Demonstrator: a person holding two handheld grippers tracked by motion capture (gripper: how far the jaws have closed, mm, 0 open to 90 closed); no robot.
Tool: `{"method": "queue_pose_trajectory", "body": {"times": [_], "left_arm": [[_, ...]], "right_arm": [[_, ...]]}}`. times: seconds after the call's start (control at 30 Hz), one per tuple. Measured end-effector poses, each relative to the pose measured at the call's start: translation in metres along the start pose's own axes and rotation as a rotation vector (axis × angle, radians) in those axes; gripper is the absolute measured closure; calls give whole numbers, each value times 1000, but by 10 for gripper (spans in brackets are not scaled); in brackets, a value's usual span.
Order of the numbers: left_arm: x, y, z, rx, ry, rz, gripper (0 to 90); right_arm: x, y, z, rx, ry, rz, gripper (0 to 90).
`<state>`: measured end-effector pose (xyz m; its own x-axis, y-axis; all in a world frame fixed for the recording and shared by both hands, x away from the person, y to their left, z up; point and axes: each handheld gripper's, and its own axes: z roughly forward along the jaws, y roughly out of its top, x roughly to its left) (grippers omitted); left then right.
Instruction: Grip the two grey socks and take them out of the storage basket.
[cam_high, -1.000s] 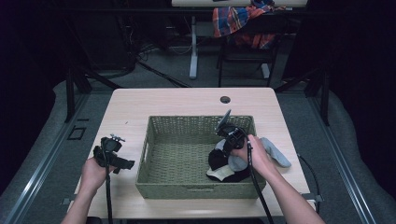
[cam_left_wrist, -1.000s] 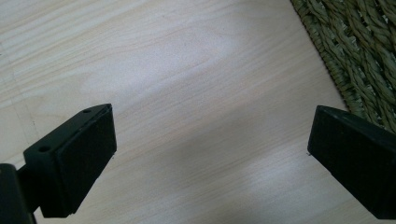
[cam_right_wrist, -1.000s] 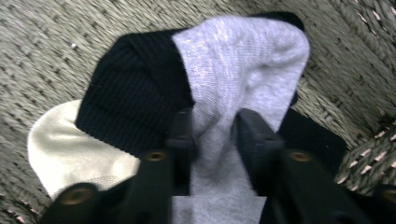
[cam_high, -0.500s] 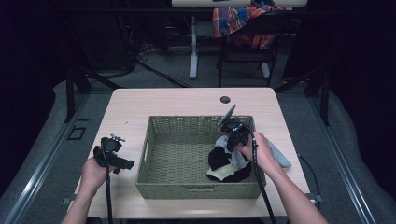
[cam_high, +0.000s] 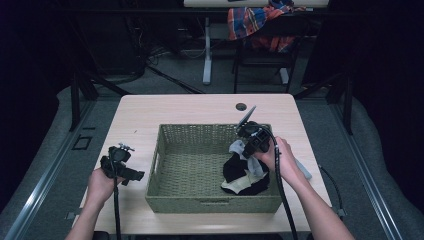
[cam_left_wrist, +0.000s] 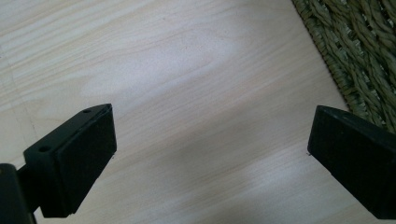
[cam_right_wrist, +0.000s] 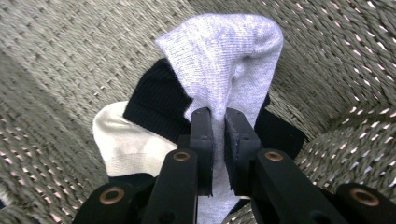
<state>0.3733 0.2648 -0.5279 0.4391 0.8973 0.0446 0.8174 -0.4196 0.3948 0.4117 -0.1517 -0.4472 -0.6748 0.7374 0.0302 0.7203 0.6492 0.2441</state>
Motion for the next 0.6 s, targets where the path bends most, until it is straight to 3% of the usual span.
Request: {"method": "queue_pose_trajectory", "body": {"times": [0.2,0.4,0.6], "left_arm": [[0,4,1,-2,4,-3,12],[-3,8,2,-4,-2,12,12],[-3,6,-3,-17,2,1,12]], "right_arm": [[4,-2,-4,-6,11,-20,835],[5,-10,-17,-41,15,-15,837],[6,-14,-29,-80,19,-4,839]]}}
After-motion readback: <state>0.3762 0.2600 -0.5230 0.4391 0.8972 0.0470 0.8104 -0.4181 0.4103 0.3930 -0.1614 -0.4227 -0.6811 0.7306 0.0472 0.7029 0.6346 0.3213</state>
